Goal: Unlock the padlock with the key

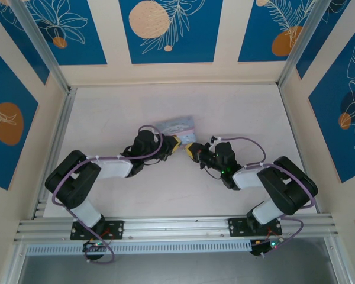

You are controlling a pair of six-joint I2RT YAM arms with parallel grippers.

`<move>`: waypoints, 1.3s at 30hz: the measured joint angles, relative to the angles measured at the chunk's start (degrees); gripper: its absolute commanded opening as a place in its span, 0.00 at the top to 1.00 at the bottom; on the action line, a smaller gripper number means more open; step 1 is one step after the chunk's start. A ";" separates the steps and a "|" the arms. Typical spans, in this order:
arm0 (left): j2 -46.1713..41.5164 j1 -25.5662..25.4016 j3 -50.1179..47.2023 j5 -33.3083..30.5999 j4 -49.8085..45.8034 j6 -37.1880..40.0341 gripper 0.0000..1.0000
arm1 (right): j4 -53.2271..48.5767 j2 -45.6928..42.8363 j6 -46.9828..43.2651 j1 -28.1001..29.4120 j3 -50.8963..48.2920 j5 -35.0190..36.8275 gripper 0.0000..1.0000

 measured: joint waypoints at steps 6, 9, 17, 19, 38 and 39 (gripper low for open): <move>0.00 0.20 -0.17 -0.02 0.00 -0.02 1.00 | 0.20 0.76 0.37 0.00 0.48 -0.07 1.00; 0.00 0.31 -0.17 -0.02 0.02 -0.02 1.00 | 0.28 1.09 0.39 0.00 0.90 -0.09 1.00; 0.00 0.39 -0.17 -0.33 0.02 -0.15 1.00 | 2.91 3.23 1.53 0.13 1.20 -0.35 1.00; 0.00 0.42 -0.17 -0.46 0.02 -0.15 1.00 | 4.15 4.07 2.29 0.26 1.20 -0.35 1.00; 0.02 0.61 -0.15 -0.57 0.39 -0.39 1.00 | 8.13 5.38 4.24 0.87 0.09 -0.68 1.00; 0.02 0.61 -0.15 -0.55 0.37 -0.39 1.00 | 8.13 5.38 4.22 0.83 0.09 -0.79 1.00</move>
